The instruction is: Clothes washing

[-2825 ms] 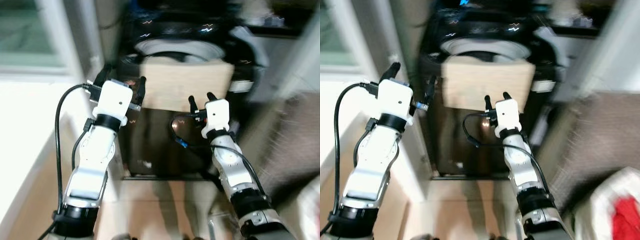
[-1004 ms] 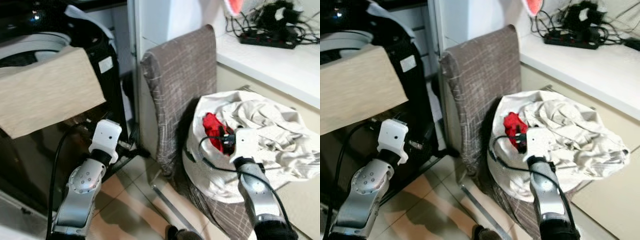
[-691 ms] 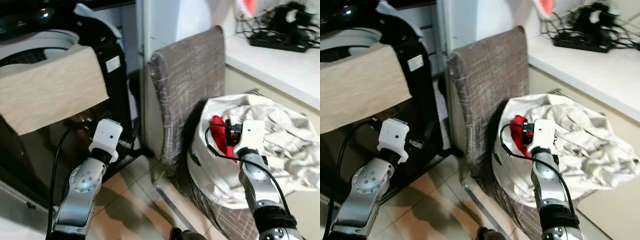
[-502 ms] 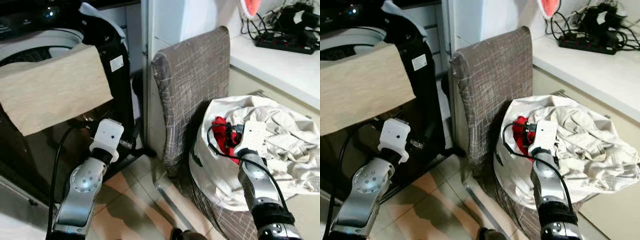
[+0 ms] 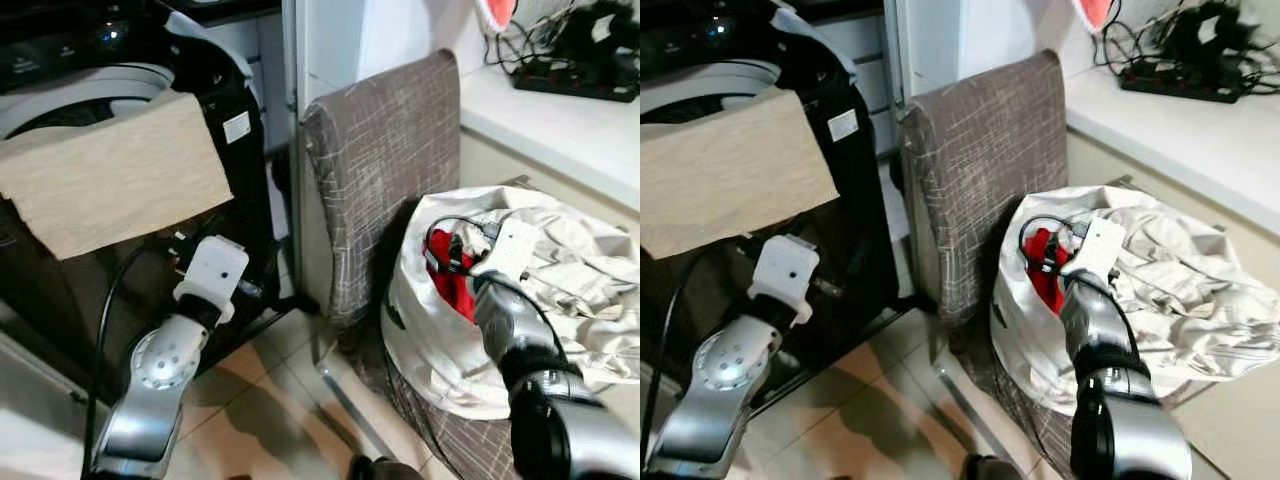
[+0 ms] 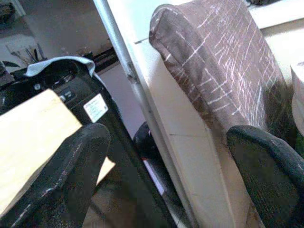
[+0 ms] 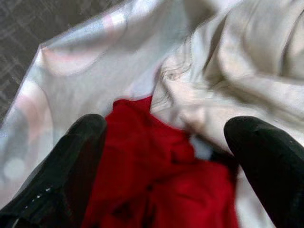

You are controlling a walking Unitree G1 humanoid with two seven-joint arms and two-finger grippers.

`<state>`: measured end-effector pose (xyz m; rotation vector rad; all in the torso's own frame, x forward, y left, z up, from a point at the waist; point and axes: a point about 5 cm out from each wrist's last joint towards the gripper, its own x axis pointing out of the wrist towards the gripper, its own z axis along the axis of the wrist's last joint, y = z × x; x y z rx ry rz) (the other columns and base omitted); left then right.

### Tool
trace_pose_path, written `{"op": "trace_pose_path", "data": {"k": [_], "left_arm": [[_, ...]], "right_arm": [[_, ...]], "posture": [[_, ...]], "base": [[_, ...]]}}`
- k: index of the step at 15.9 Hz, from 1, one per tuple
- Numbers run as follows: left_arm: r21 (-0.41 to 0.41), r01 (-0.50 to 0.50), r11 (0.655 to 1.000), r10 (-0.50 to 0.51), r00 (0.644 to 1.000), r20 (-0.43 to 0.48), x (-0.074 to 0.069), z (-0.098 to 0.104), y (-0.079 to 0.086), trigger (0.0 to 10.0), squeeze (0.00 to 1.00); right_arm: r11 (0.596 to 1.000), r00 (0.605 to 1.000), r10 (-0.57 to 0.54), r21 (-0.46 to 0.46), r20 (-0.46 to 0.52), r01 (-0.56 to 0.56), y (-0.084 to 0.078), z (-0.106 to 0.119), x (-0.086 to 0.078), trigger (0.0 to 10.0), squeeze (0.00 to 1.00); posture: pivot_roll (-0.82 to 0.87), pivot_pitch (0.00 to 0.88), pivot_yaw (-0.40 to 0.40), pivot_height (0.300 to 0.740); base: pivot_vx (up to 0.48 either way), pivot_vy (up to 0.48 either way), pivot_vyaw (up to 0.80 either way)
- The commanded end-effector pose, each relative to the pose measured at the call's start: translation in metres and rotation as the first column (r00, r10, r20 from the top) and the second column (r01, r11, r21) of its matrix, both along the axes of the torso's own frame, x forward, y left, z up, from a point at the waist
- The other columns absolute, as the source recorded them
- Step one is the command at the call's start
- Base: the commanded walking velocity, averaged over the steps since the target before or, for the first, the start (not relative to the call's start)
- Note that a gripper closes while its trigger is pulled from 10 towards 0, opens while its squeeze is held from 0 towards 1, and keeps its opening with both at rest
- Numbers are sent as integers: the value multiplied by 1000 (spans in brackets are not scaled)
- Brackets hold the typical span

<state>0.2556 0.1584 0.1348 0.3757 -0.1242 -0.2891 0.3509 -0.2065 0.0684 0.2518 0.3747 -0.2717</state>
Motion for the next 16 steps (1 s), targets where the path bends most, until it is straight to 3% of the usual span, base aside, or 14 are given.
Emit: {"op": "trace_pose_path", "data": {"k": [1,3,5,7,9,12,13,14,16], "left_arm": [[19,10,1000,-10,1000,-12,-5,2,2,10000,0],[34,12,999,-12,1000,-17,-14,7,4,10000,0],[40,7,999,-6,1000,-19,-22,10,3,10000,0],[53,-21,998,22,999,-24,-32,15,7,10000,0],[61,-46,997,49,998,-37,-43,20,12,10000,0],[72,-58,996,61,997,-47,-50,23,14,10000,0],[74,-58,996,62,997,-46,-50,24,14,10000,0],[76,-57,995,60,997,-46,-49,25,14,10000,0],[80,-50,996,53,998,-40,-45,27,11,10000,0]], "right_arm": [[999,998,-7,39,-64,10,2,-3,1,10000,0],[998,986,62,19,-152,-60,12,-3,6,10000,0],[976,962,168,-98,-216,-193,23,-7,5,10000,0],[967,931,191,-102,-312,-233,30,-28,-9,10000,0],[980,906,173,-28,-386,-198,34,-48,-25,10000,0],[998,910,44,56,-412,-23,28,-60,-37,10000,0],[999,912,33,47,-409,-15,27,-61,-38,1765,0],[999,916,26,30,-401,-16,26,-61,-38,0,0],[999,932,36,-13,-361,-43,26,-56,-33,0,0]], "posture": [[129,98,43,731],[160,117,46,731],[202,139,38,731],[247,160,27,731],[298,194,21,731],[312,204,20,731],[316,202,20,731],[311,193,18,731],[296,173,16,731]], "base": [[0,0,0],[0,0,0],[0,0,0],[0,0,0],[0,0,0],[0,0,0],[0,0,0],[0,0,0],[0,0,0]]}}
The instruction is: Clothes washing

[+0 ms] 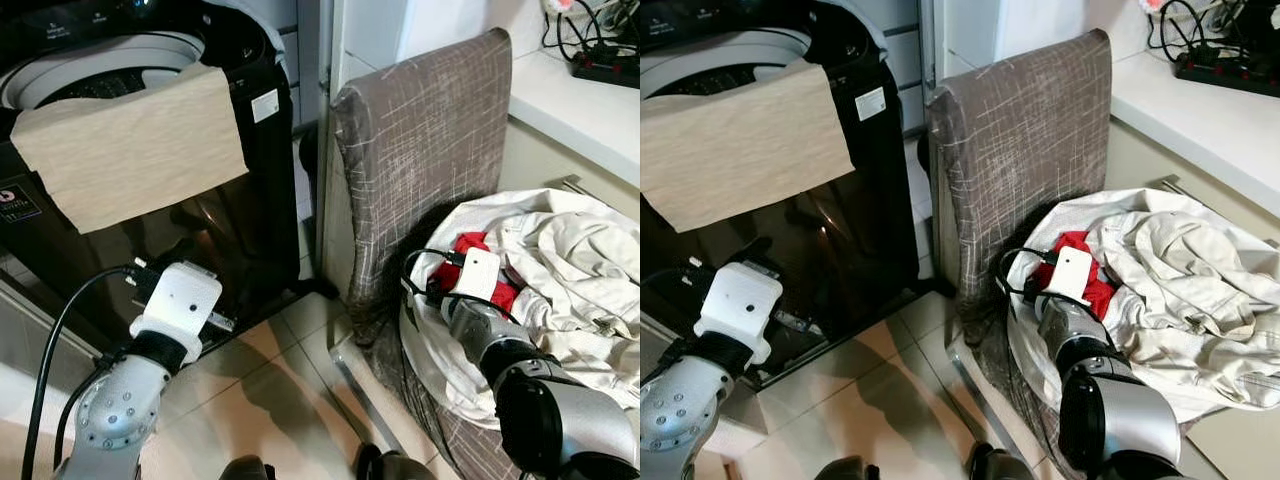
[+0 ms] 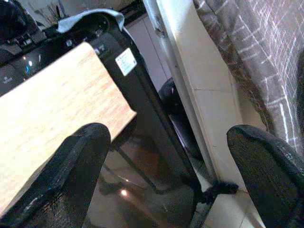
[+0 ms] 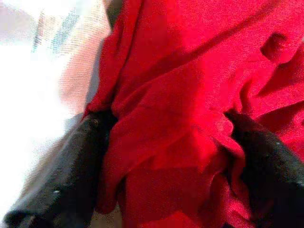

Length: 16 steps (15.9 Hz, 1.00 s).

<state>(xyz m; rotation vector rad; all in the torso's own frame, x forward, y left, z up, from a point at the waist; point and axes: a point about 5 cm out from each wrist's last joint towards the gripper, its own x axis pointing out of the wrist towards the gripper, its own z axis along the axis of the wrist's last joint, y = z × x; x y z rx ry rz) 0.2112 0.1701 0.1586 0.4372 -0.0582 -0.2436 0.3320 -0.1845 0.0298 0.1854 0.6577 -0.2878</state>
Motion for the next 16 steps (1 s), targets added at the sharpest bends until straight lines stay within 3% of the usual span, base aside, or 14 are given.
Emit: {"op": "trace_pose_path", "data": {"k": [1,5,7,11,14,16], "left_arm": [[13,10,1000,-10,1000,6,0,3,-1,10000,0],[1,47,999,-47,999,20,12,2,-11,10000,0],[-11,62,998,-62,998,29,19,2,-16,10000,0],[-41,75,996,-73,996,47,26,1,-26,10000,0],[-51,71,996,-68,996,58,33,1,-28,10000,0],[-64,77,995,-72,994,84,40,3,-33,10000,0]], "right_arm": [[1000,998,18,4,-66,-18,5,-16,-13,0,0],[998,998,53,-47,31,-52,3,-5,-4,0,0],[977,985,162,-146,60,-152,9,3,3,0,4],[982,986,149,-127,72,-140,6,2,2,0,0],[985,981,142,-119,133,-126,7,15,12,0,0],[969,935,211,-190,286,-160,13,60,40,0,0]], "posture": [[291,170,16,731],[234,145,25,731],[210,135,22,731],[177,128,5,731],[154,124,-2,731],[136,111,-15,731]], "base": [[0,0,0],[0,0,0],[0,0,0],[0,0,0],[0,0,0],[0,0,0]]}}
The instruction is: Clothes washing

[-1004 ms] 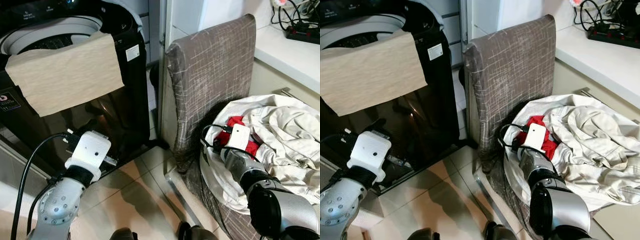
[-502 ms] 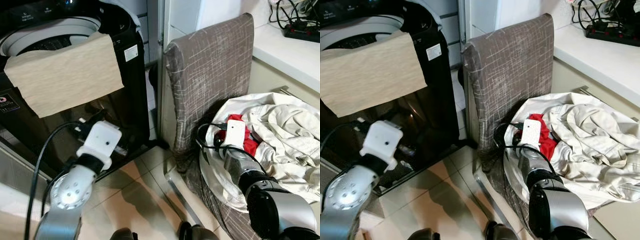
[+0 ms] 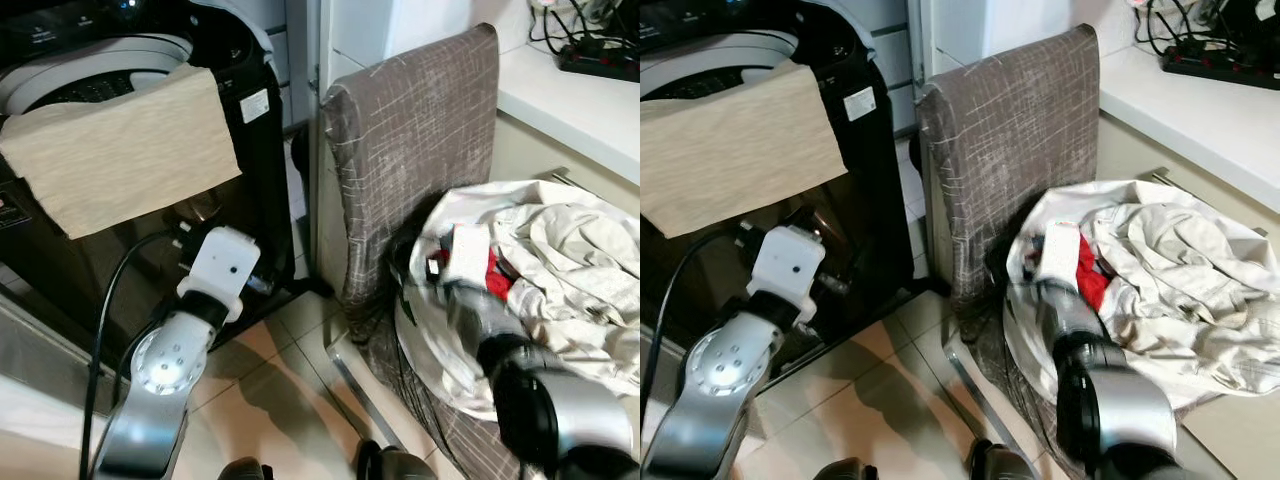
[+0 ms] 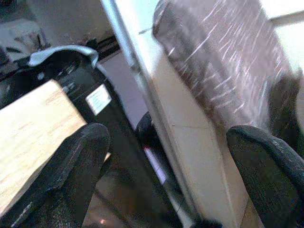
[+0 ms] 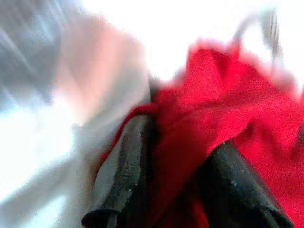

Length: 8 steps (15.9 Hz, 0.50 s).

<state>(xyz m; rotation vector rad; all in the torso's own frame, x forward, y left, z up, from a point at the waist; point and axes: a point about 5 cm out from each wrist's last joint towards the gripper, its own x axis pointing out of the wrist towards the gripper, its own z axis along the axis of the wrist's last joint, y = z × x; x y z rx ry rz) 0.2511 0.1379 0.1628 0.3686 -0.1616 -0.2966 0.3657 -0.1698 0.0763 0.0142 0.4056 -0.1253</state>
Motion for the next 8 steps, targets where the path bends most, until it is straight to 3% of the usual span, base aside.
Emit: {"op": "trace_pose_path", "data": {"k": [1,2,4,6,7,8], "left_arm": [[1,-2,1000,2,1000,11,3,0,-2,10000,0],[-6,-1,1000,1,1000,19,7,-1,-5,10000,0],[-23,6,1000,-5,999,45,14,2,-11,10000,0],[-31,7,999,-5,998,62,18,5,-13,10000,0],[-39,8,999,-5,997,78,22,7,-15,10000,0],[-42,7,999,-4,996,84,23,8,-16,10000,0]], "right_arm": [[993,987,99,-74,128,-90,7,36,19,0,0],[982,959,165,-128,230,-139,15,66,31,0,0],[974,894,216,-148,392,-170,21,109,43,0,0],[962,827,264,-202,496,-186,25,136,46,0,0],[959,759,281,-210,587,-191,28,160,46,0,0],[952,730,301,-233,614,-197,30,168,45,0,0]], "posture": [[126,101,-20,731],[114,89,-28,731],[101,68,-38,731],[96,58,-41,731],[84,41,-50,731],[82,38,-52,731]], "base": [[0,0,0],[0,0,0],[0,0,0],[0,0,0],[0,0,0],[0,0,800]]}}
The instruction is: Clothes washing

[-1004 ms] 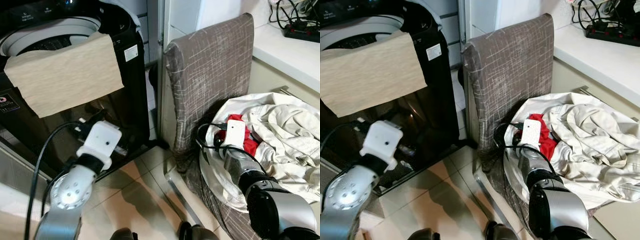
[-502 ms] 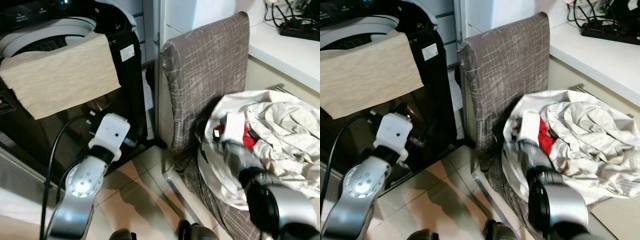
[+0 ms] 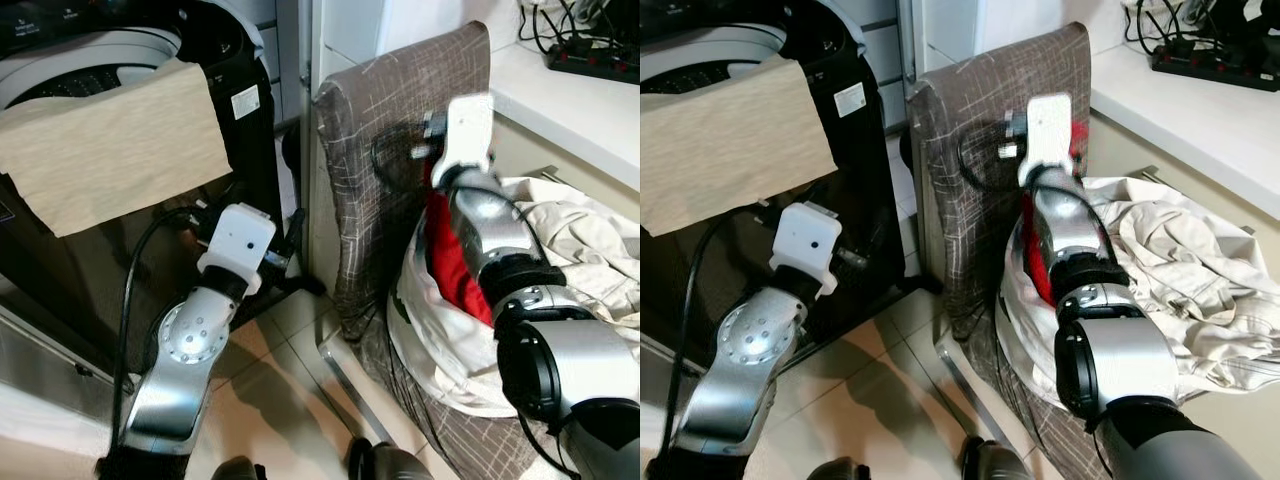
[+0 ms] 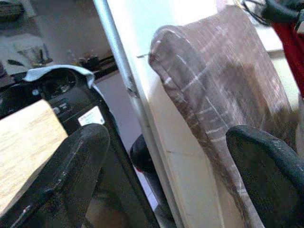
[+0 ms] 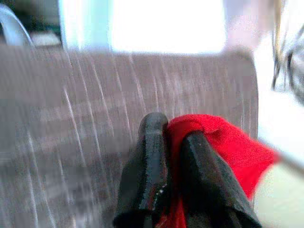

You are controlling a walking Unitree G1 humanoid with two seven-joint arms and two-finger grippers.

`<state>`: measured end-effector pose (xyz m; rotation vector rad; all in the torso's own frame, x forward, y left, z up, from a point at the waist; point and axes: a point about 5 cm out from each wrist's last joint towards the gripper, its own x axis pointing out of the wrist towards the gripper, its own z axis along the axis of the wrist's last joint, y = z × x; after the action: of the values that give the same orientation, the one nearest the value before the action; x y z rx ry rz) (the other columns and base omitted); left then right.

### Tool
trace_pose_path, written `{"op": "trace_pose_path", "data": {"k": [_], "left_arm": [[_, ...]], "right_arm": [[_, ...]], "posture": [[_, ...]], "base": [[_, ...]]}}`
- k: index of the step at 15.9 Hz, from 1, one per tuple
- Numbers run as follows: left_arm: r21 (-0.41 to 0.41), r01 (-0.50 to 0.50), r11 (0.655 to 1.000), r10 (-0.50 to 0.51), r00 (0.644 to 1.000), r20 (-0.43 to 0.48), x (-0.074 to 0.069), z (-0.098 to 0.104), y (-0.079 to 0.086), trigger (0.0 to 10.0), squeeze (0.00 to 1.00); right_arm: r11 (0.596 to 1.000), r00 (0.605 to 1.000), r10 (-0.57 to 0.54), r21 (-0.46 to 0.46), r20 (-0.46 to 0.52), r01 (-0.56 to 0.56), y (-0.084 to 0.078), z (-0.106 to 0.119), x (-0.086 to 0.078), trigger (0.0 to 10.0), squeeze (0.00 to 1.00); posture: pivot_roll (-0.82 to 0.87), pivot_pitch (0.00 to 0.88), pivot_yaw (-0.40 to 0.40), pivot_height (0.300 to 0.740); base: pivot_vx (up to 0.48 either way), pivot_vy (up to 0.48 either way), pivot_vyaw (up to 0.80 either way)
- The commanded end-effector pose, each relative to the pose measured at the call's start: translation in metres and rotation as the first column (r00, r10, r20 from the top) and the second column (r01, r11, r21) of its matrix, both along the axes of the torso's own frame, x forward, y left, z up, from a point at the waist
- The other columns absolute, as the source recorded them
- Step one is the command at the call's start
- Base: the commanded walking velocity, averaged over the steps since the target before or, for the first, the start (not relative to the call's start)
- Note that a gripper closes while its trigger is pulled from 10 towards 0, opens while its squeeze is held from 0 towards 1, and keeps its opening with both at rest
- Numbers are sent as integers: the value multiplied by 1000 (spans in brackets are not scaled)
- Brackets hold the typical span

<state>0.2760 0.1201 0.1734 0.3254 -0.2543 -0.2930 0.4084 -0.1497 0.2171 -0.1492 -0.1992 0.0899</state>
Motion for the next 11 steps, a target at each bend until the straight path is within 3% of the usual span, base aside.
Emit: {"op": "trace_pose_path", "data": {"k": [1,3,5,9,11], "left_arm": [[5,-13,1000,13,1000,14,0,-1,1,10000,0],[-5,-44,999,44,998,46,3,3,1,10000,0],[-44,-147,988,150,985,88,7,8,8,10000,0],[-57,-230,972,234,969,75,11,3,10,10000,0],[-24,-258,966,259,962,84,11,1,9,10000,0]], "right_arm": [[998,984,64,-40,166,-58,15,37,-1,0,0],[991,975,130,-36,178,-126,26,30,-7,0,0],[983,967,179,-2,180,-182,34,18,-14,0,0],[975,971,220,-1,99,-221,39,-10,-19,0,0],[975,974,219,31,63,-221,38,-21,-22,0,0]], "posture": [[80,36,-54,731],[75,33,-58,731],[74,36,-60,731],[74,38,-65,731],[78,39,-67,731]], "base": [[0,0,800],[0,0,759],[0,0,709],[0,0,691],[0,0,675]]}}
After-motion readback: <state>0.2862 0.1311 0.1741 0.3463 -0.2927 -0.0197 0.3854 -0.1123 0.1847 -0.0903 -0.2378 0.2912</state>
